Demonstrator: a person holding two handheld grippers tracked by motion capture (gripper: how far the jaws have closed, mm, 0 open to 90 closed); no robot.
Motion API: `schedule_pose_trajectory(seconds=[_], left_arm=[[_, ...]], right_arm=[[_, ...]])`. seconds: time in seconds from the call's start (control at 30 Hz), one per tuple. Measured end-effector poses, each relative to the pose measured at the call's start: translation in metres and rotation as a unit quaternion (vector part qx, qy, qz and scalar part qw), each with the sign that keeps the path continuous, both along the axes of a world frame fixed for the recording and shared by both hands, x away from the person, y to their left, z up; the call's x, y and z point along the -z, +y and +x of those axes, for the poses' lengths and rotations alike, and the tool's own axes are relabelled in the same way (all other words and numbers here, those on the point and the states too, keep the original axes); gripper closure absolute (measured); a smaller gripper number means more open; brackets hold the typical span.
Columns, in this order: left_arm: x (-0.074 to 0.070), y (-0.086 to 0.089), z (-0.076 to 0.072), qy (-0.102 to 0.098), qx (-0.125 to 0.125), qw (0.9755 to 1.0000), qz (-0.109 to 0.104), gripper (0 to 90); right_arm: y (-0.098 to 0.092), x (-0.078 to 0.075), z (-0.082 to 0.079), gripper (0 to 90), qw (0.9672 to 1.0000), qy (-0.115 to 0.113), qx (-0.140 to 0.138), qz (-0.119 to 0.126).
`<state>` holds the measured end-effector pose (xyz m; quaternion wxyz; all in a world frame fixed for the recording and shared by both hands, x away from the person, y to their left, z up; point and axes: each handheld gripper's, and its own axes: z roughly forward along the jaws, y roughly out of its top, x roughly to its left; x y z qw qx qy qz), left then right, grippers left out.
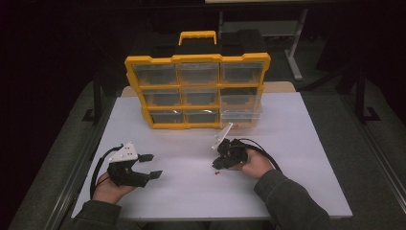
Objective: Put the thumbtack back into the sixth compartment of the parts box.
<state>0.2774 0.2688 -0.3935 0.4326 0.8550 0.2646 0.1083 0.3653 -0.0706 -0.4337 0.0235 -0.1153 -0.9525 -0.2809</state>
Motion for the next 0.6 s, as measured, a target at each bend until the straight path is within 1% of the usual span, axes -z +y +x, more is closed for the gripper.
schedule_pose_trajectory(seconds=[0.1,0.17,0.23,0.27,0.3,0.33,0.47,0.57,0.6], left_arm=[[0.0,0.0,0.0,0.002,0.0,1.0,-0.001,31.2],[0.0,0.0,0.0,0.001,0.001,1.0,0.0,31.2],[0.0,0.0,0.0,0.001,0.001,1.0,0.001,31.1],[0.0,0.0,0.0,0.002,0.0,1.0,0.0,31.1],[0.0,0.0,0.0,0.002,0.0,1.0,0.0,31.1],[0.0,0.001,0.0,0.002,0.001,1.0,0.001,31.1],[0.0,0.001,0.001,0.004,0.003,1.0,0.007,31.1],[0.0,0.001,0.0,0.004,0.0,1.0,0.001,31.0],[0.0,0.001,0.0,0.002,0.001,1.0,0.003,31.0]], right_arm=[[0.0,0.0,0.001,81.0,1.0,0.001,-0.002,0.001],[-0.001,0.0,0.002,81.0,1.0,-0.002,-0.006,0.008],[-0.001,-0.001,0.002,81.1,1.0,0.004,-0.002,0.009],[-0.001,-0.002,0.002,81.1,1.0,0.003,-0.002,0.008],[-0.001,-0.002,0.002,81.1,0.9999,-0.001,-0.007,0.013],[-0.001,-0.004,0.002,81.1,0.9999,0.003,-0.004,0.014],[-0.001,-0.01,0.003,81.2,0.9997,0.003,-0.005,0.024],[-0.001,-0.018,0.001,81.2,0.9996,0.006,-0.006,0.027],[-0.001,-0.021,0.001,81.2,0.9995,0.006,-0.008,0.03]])
